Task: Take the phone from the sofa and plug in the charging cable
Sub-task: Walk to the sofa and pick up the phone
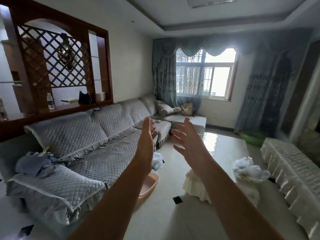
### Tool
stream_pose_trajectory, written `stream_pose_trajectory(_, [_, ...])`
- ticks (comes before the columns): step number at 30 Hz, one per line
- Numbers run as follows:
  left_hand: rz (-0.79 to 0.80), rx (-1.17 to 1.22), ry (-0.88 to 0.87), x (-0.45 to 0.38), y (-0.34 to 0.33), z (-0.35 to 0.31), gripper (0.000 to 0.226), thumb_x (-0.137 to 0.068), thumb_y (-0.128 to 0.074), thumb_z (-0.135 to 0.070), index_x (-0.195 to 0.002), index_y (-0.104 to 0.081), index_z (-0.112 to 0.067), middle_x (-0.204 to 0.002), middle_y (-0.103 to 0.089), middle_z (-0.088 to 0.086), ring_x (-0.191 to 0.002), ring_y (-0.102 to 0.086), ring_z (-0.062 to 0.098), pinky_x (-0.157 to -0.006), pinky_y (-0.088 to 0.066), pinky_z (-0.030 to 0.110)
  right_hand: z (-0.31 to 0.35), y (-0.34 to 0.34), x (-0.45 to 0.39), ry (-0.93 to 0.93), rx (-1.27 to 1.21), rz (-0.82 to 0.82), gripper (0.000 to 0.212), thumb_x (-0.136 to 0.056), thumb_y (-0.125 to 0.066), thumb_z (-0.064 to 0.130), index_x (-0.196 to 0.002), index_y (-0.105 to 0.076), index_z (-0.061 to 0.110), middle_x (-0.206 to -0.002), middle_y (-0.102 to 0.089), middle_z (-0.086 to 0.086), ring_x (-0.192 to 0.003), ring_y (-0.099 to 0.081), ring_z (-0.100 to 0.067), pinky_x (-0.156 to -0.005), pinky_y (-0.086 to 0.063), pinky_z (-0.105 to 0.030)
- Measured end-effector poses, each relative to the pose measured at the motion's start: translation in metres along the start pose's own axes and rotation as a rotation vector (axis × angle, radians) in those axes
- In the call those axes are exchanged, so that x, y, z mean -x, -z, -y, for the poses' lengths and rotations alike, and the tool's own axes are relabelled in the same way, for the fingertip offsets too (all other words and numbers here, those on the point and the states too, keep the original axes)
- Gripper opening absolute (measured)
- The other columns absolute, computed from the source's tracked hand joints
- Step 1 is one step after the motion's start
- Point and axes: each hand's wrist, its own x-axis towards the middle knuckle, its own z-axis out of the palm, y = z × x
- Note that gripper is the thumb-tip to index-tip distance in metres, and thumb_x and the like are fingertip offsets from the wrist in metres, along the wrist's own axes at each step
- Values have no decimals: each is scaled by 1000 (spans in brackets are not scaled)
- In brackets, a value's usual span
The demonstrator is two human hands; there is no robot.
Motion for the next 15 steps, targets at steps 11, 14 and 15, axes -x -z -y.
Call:
stream_pose_trajectory(11, [57, 8, 39, -139, -8, 39, 66, -93, -21, -63, -145, -35, -26, -157, -31, 4, -138, -36, 23, -111, -22, 48, -14, 14, -128, -4, -39, -30, 60, -89, -43, 56, -137, -44, 20, -133, -55, -4, -121, -51, -20, -111, -32, -45])
stream_pose_trajectory(14, [59, -12, 58, -176, -16, 61, 67, -93, -20, -63, -147, -33, -25, -157, -31, 5, -138, -36, 24, -109, -22, 46, -25, 27, -170, -37, -77, -21, 62, -89, -42, 56, -137, -44, 17, -130, -57, -2, -123, -50, -21, -110, -32, -44])
stream_pose_trajectory(15, [55, -16, 65, -189, -19, 67, 67, -93, -20, -62, -147, -33, -25, -157, -31, 5, -138, -37, 24, -109, -22, 46, -28, 32, -185, -43, -78, -14, 62, -90, -40, 55, -138, -43, 17, -132, -56, -2, -126, -49, -22, -111, -32, -44])
